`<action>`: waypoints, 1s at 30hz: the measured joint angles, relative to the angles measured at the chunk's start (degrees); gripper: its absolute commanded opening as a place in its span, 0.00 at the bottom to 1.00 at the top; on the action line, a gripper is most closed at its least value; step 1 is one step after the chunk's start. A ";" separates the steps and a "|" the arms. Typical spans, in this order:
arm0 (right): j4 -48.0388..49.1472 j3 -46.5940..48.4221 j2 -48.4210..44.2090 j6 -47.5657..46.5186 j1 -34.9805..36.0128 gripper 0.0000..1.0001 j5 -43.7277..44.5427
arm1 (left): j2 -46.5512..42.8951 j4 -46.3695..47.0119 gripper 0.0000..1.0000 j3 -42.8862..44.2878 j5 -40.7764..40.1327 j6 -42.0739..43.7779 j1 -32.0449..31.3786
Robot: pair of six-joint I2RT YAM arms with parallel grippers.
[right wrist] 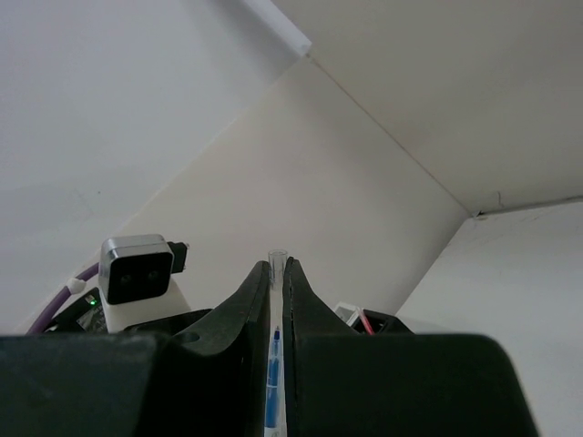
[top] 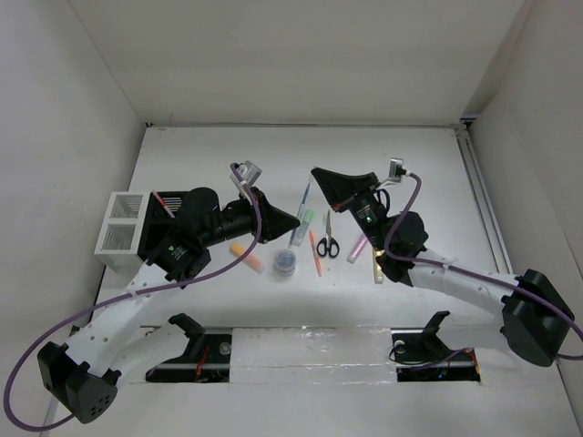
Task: Sort the stationery into containers
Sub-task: Cap the pen
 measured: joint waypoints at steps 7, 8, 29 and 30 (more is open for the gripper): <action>0.87 0.00 1.31 0.02 0.00 0.00 -0.02 | 0.00 0.00 0.00 -0.02 0.04 -0.15 0.00; 1.11 0.00 1.33 0.02 0.00 0.00 0.00 | -0.02 0.02 0.00 -0.02 0.07 -0.17 0.00; 2.10 -0.02 1.86 4.33 0.00 0.00 -2.45 | -1.11 0.39 0.00 -0.04 -2.95 -0.17 -0.11; 1.66 -0.02 1.86 4.48 0.02 0.00 -2.99 | -0.90 0.83 0.00 -0.04 -3.21 -0.15 -0.09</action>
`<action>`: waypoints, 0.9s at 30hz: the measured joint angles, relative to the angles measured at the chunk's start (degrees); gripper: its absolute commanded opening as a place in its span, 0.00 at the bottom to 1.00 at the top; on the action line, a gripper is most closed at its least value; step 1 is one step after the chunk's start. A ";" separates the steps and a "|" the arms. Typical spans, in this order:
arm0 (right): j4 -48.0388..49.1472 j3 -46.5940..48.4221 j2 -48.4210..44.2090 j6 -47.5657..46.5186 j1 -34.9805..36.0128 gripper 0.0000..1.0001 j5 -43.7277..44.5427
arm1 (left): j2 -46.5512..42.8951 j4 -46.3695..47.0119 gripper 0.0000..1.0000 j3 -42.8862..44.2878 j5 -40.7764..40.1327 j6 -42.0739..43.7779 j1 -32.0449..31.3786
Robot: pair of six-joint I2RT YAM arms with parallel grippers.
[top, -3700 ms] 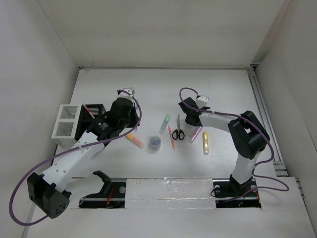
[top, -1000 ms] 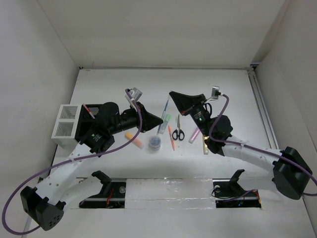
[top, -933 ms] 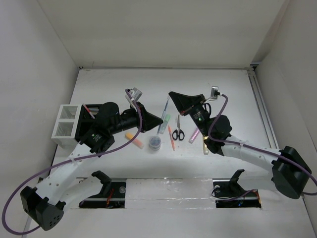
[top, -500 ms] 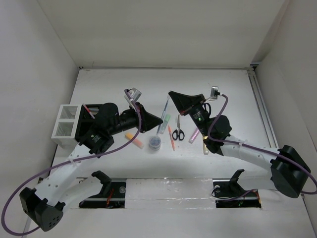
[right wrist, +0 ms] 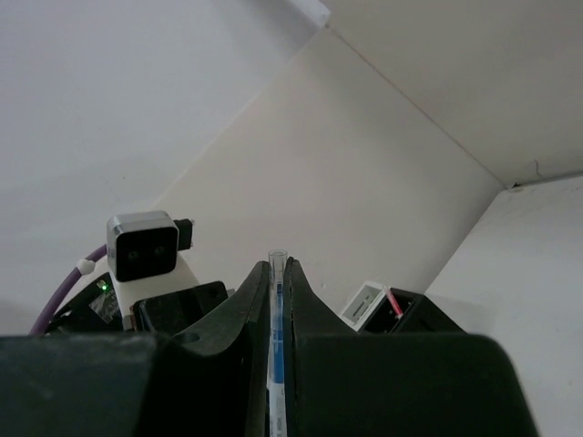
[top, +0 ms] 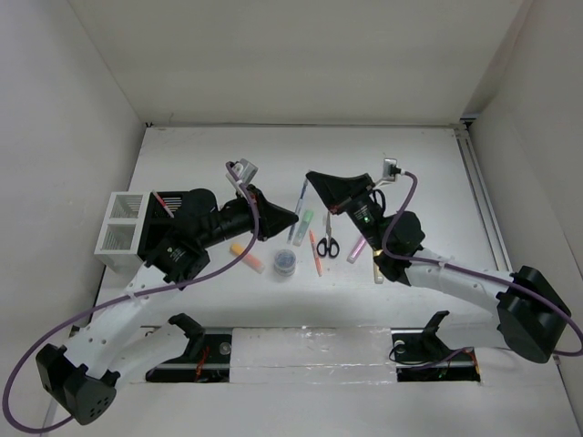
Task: Sort the stationery into containers
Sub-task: Cap the pen
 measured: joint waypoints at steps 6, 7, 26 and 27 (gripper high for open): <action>-1.03 0.09 0.52 0.72 -0.04 0.00 -2.12 | 0.63 0.76 0.00 0.09 -1.01 0.68 -0.02; -1.05 0.09 0.68 0.74 -0.07 0.00 -2.14 | 0.90 0.46 0.00 0.22 -1.03 0.92 -0.02; -11.37 4.59 0.94 -4.72 -1.97 0.00 -10.16 | 1.64 -10.86 0.00 5.29 -5.51 7.37 -0.33; -11.43 4.59 1.11 -5.01 -1.99 0.00 -10.51 | 1.64 -11.19 0.00 5.29 -5.51 7.54 -0.33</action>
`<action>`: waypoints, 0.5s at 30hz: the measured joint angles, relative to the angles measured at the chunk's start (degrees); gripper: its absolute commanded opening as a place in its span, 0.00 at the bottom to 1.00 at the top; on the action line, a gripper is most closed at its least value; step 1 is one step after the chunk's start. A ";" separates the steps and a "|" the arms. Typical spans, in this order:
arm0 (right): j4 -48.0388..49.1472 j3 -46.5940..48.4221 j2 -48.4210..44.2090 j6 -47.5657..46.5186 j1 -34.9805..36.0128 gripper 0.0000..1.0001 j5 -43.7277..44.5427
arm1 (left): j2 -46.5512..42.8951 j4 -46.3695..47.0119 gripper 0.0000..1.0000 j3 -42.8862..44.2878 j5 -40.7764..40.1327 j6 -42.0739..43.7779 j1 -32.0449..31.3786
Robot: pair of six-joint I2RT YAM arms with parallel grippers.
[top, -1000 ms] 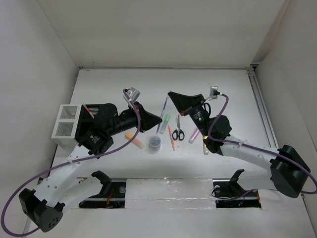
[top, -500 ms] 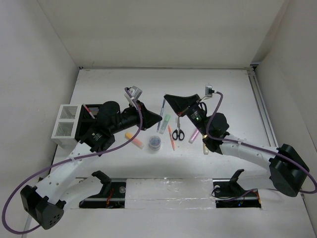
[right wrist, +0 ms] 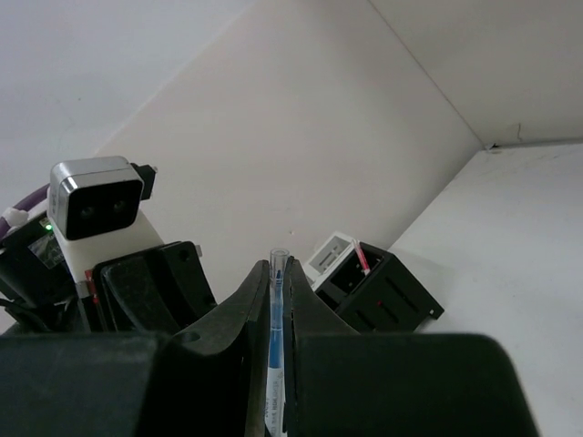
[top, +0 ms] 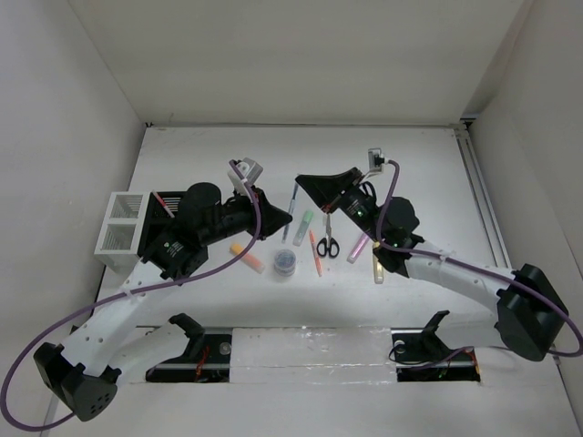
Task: Sort the stationery into containers
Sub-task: Cap the pen
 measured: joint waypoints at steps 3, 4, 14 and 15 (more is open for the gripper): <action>0.09 0.24 1.20 -0.66 -0.02 0.00 -0.98 | 0.00 -1.03 0.00 0.00 -0.04 0.22 0.00; 0.04 0.35 1.62 -0.79 -0.04 0.00 -1.33 | 0.00 -1.46 0.00 0.00 -0.13 0.24 0.00; -0.57 0.39 3.06 -2.03 -0.74 0.00 -4.07 | 0.00 -3.96 0.00 0.00 -1.22 0.81 0.02; -0.81 0.39 3.06 -2.21 -0.92 0.00 -4.31 | 0.00 -4.07 0.00 0.00 -1.25 0.83 0.02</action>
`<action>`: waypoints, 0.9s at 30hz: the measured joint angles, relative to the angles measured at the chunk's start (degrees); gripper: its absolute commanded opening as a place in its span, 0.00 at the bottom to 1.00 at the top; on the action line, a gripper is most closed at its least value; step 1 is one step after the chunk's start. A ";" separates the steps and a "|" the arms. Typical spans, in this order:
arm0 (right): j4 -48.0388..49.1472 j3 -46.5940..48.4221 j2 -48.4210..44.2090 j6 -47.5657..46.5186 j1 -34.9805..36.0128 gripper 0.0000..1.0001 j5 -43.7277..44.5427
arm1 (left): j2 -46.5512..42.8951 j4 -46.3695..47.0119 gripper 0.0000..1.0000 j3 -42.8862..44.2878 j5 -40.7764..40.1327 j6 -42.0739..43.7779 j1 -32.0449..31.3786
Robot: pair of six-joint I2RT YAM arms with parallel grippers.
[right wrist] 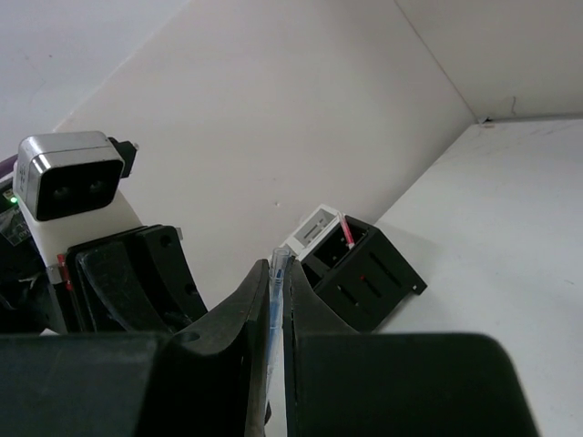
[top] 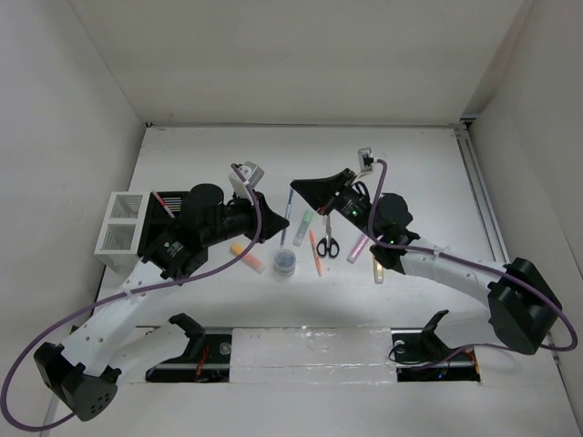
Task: Sort the stationery into containers
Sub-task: Cap the pen
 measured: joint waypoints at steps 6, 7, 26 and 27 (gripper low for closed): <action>-1.05 0.11 0.04 -2.10 -0.28 0.00 -1.57 | -0.33 -1.05 0.00 -0.02 -0.37 0.17 -0.02; -1.29 0.24 0.11 -2.58 -0.35 0.00 -2.01 | -0.52 -1.31 0.00 -0.02 -0.42 0.28 -0.02; -8.55 3.89 2.89 -7.65 -5.14 0.00 -14.80 | -0.87 -3.76 0.00 -0.26 -1.53 1.20 0.02; -8.98 3.89 2.80 -8.20 -5.40 0.00 -15.61 | -0.87 -3.65 0.00 -0.26 -1.68 1.20 0.02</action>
